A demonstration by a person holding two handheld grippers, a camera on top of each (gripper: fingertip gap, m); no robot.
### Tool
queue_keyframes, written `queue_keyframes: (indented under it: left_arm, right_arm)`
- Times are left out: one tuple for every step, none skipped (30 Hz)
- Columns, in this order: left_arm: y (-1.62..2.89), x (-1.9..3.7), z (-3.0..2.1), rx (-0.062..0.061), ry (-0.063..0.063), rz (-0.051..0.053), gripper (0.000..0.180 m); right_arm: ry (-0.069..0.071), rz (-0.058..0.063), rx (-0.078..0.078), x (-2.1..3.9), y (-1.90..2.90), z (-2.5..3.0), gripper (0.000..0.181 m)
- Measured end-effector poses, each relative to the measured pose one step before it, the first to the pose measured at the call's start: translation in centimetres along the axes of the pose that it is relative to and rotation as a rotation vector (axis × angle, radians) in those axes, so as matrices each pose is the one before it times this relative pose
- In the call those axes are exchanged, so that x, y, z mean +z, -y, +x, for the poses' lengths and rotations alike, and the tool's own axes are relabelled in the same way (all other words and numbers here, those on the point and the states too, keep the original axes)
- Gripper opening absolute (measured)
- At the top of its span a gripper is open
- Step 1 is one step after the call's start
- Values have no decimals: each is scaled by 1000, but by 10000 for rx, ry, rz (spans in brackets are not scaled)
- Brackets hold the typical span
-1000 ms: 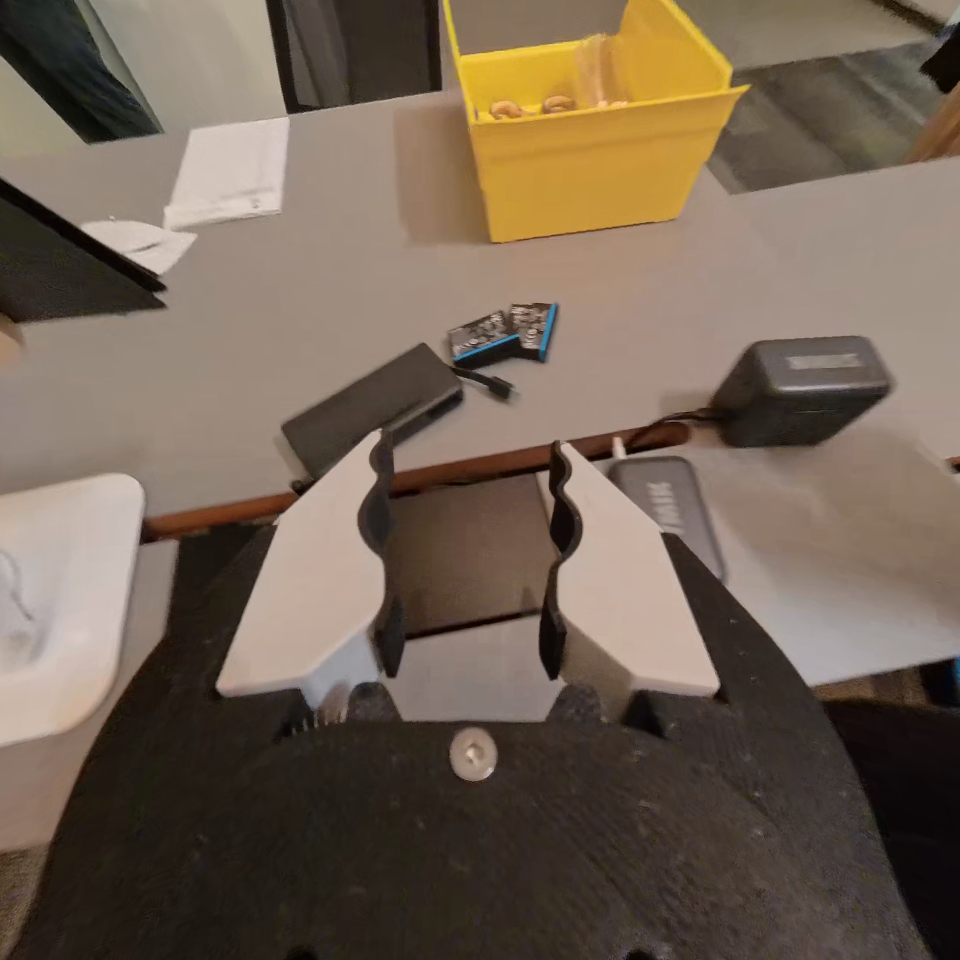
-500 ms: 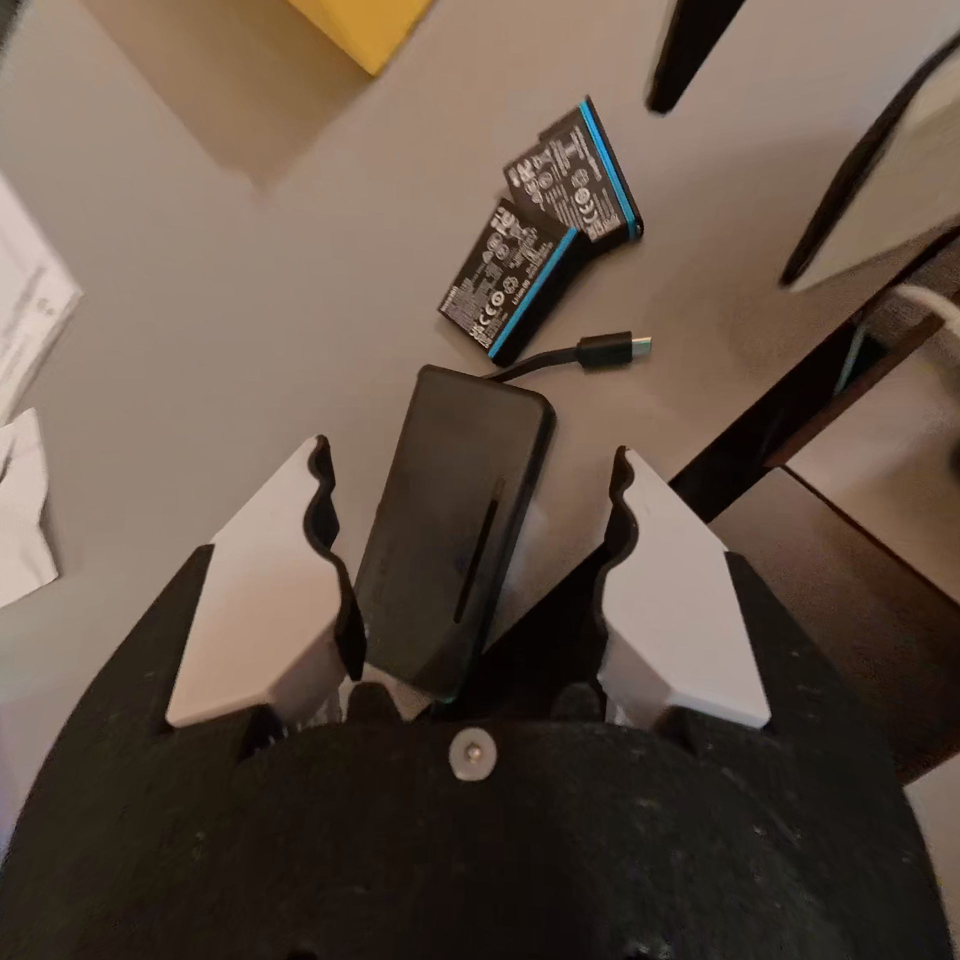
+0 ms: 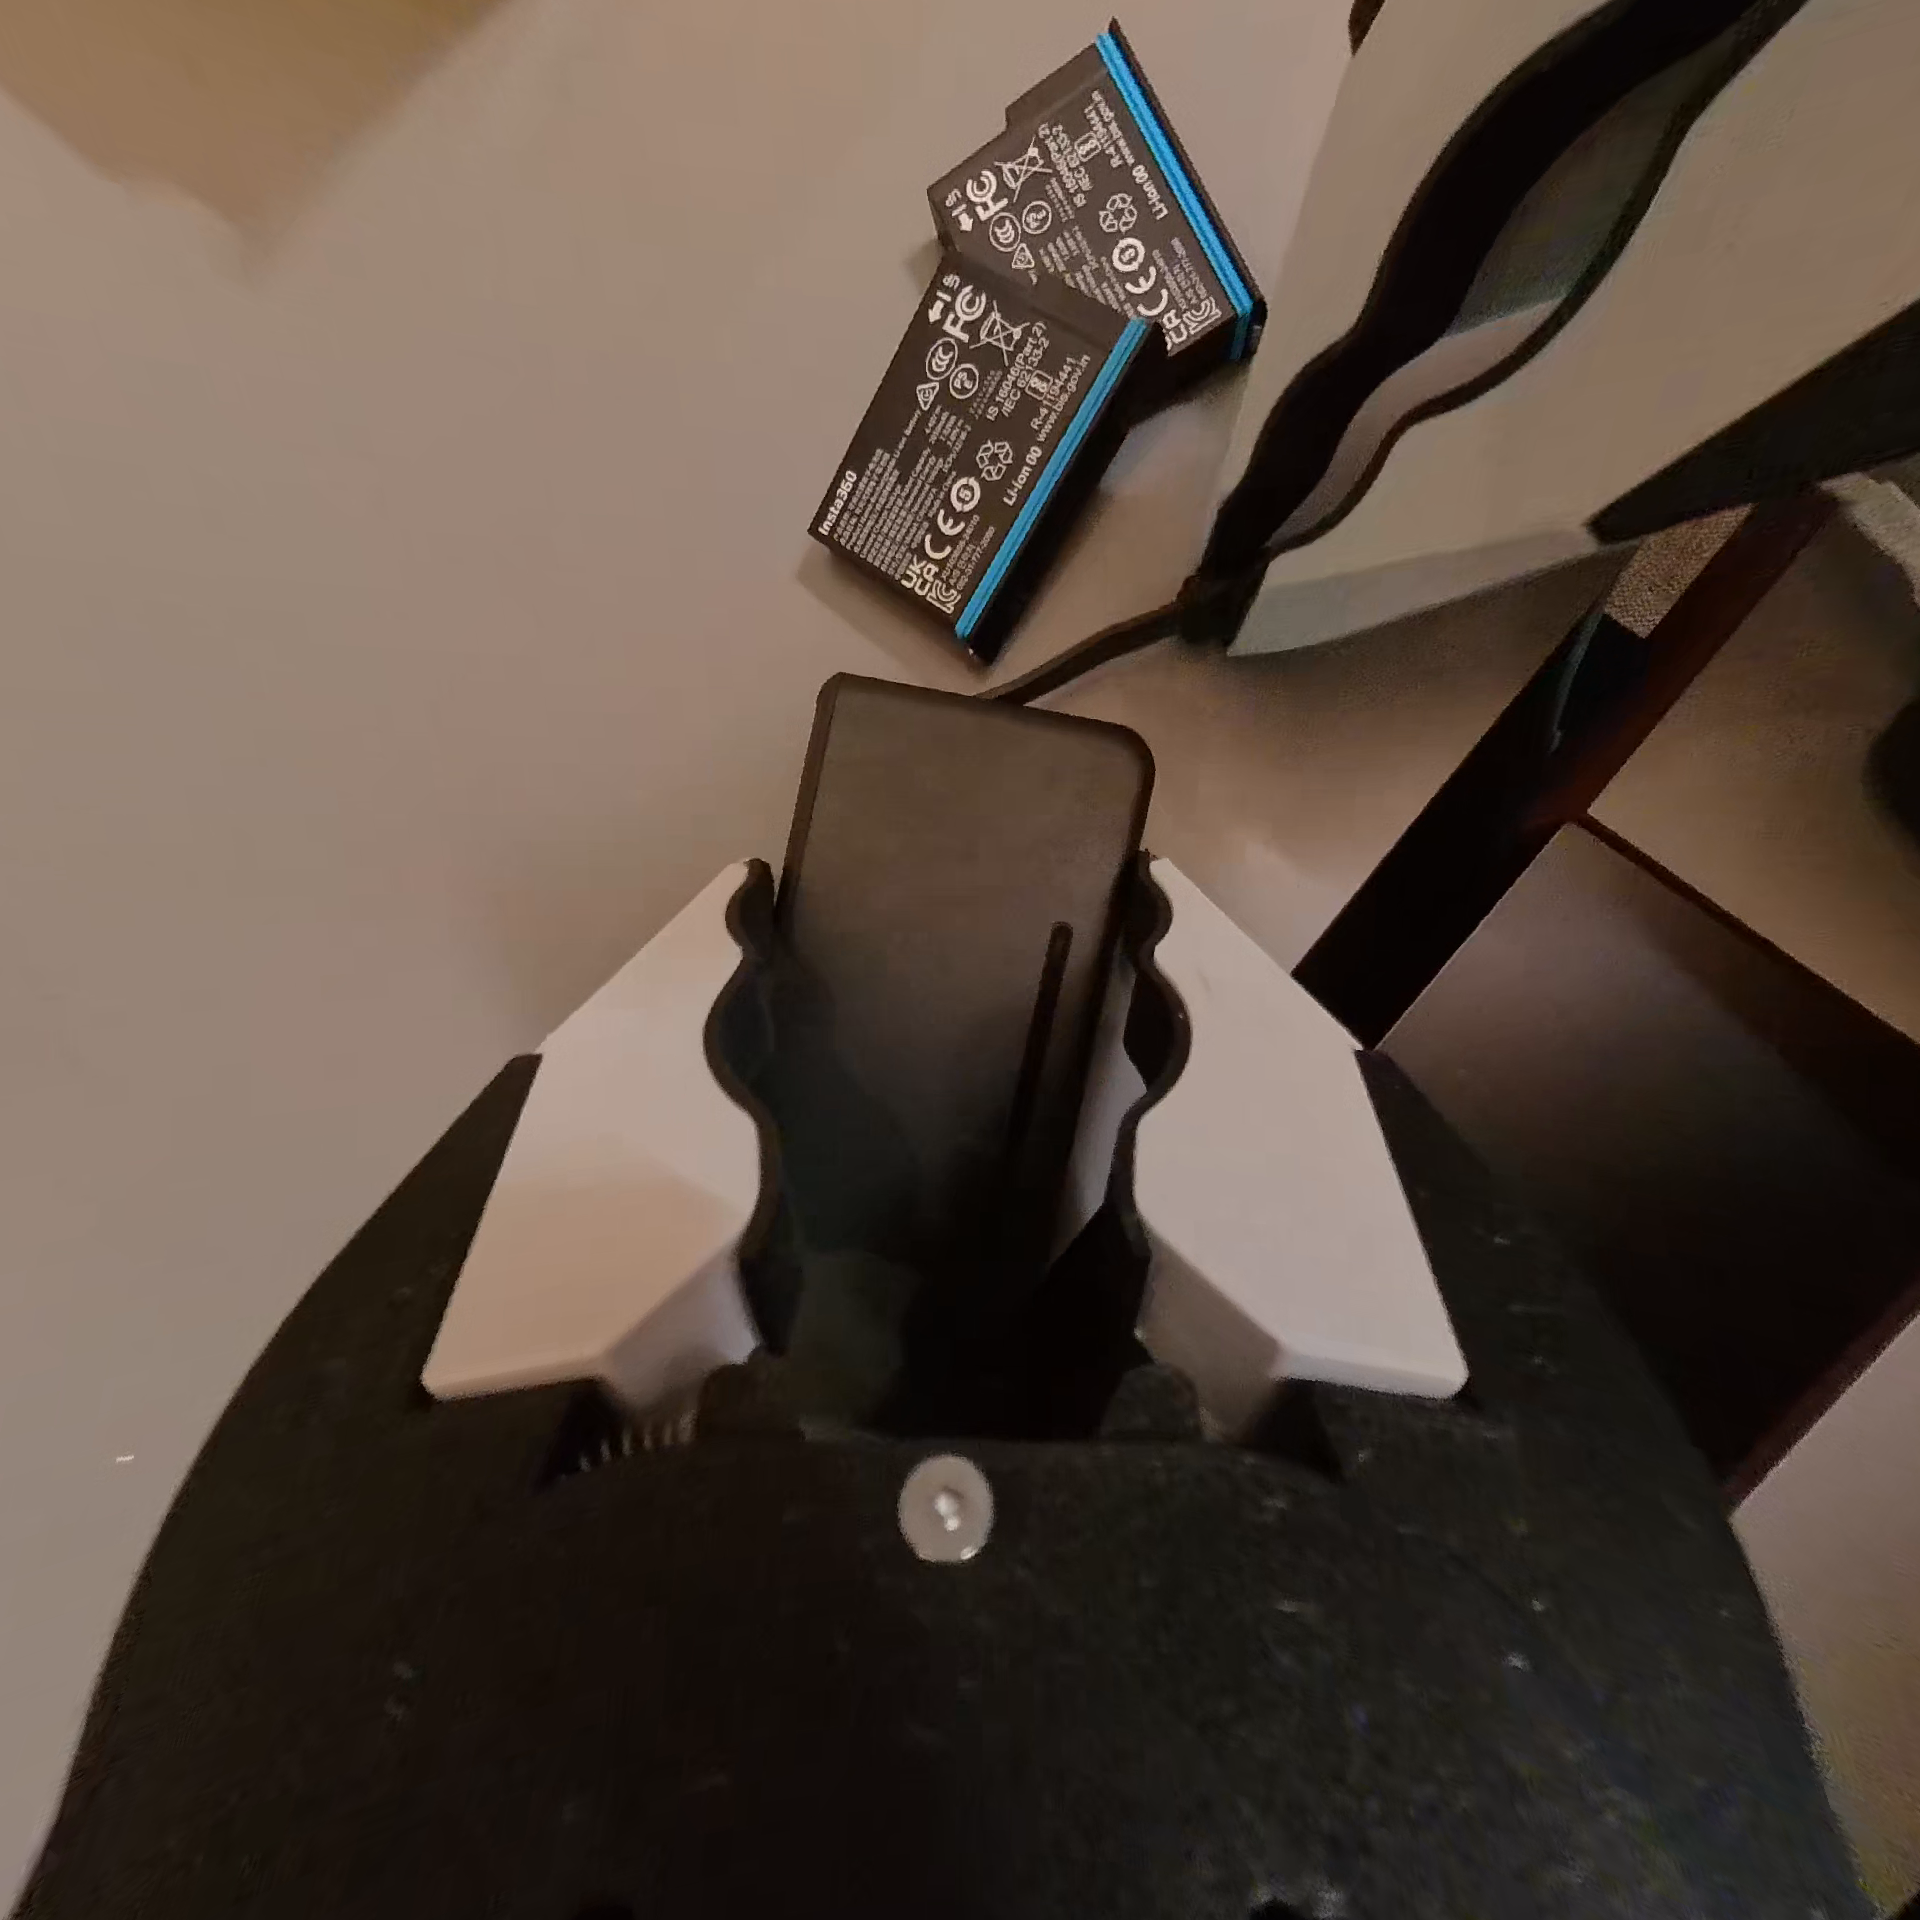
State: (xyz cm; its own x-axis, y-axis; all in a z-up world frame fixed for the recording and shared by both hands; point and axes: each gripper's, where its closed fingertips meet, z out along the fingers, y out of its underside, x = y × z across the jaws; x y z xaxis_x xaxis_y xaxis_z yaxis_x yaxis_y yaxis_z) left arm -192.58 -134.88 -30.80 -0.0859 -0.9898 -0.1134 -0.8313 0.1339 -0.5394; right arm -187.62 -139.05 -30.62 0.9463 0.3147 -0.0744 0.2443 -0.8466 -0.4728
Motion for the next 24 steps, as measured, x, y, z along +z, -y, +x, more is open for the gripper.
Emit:
queue_keyframes:
  left_arm:
    - [36,-27,-27,29,60,77,69]
    - [26,25,-105,-53,112,113,69]
    - [37,-37,-32,-66,71,134,69]
    - [17,97,-9,-61,51,122,69]
    - [40,0,55,-73,-12,99,69]
    - [16,7,22,-89,18,57,69]
    - [-16,-15,17,-12,48,49,69]
    - [-15,-22,9,14,56,59,68]
    - [10,-21,-15,-34,44,68,68]
    - [8,-41,25,-99,-10,80,68]
    - [46,-36,27,-77,-25,75,68]
    - [-20,-1,27,53,13,-5,68]
    - [-32,2,7,53,20,-30,68]
    - [-12,-8,3,-18,-9,-29,68]
    - [-8,-2,5,-22,-29,-23,68]
    - [-9,-5,-20,-9,-18,-19,68]
    - [-16,-9,-7,14,5,-12,68]
    - [-48,-3,12,47,13,-14,69]
    - [-28,10,-6,47,5,2,69]
    - [11,11,-8,-8,-5,4,69]
    - [19,55,-12,-6,6,-1,69]
    - [-41,5,7,11,7,-6,69]
    - [-22,6,32,31,1,16,70]
    - [-29,-15,42,2,8,23,70]
  right_arm:
    - [106,-69,-18,-87,49,-380,7]
    - [92,67,4,-165,179,-424,6]
    - [109,139,42,-132,231,-441,6]
    - [180,152,124,-35,240,-527,6]
    - [183,125,174,70,166,-575,7]
    - [-40,-7,58,151,-20,-238,8]
    - [-111,-38,-127,166,-117,-83,8]
    - [-44,13,-75,158,2,-81,8]
    - [32,21,51,93,-32,-62,8]
    - [131,54,86,79,45,-186,8]
    - [34,-18,23,67,-25,-115,8]
    - [-74,-87,-141,57,-80,-8,8]
    - [-15,-30,-128,62,49,-78,8]
    - [64,-11,-17,125,139,-128,8]
    - [134,16,15,102,151,-160,8]
    - [89,-18,12,50,-22,-15,8]
    - [26,-59,-8,36,-54,152,8]
    - [-14,-69,-49,-23,-93,247,7]
    - [-62,-72,-53,-99,-150,301,7]
    - [-105,-78,-16,-192,-173,412,6]
    - [-175,-127,10,-239,-258,603,6]
    - [-365,-121,-42,-401,-379,869,6]
    - [-286,26,-10,-297,-60,882,5]
    - [-27,73,153,-234,115,584,5]
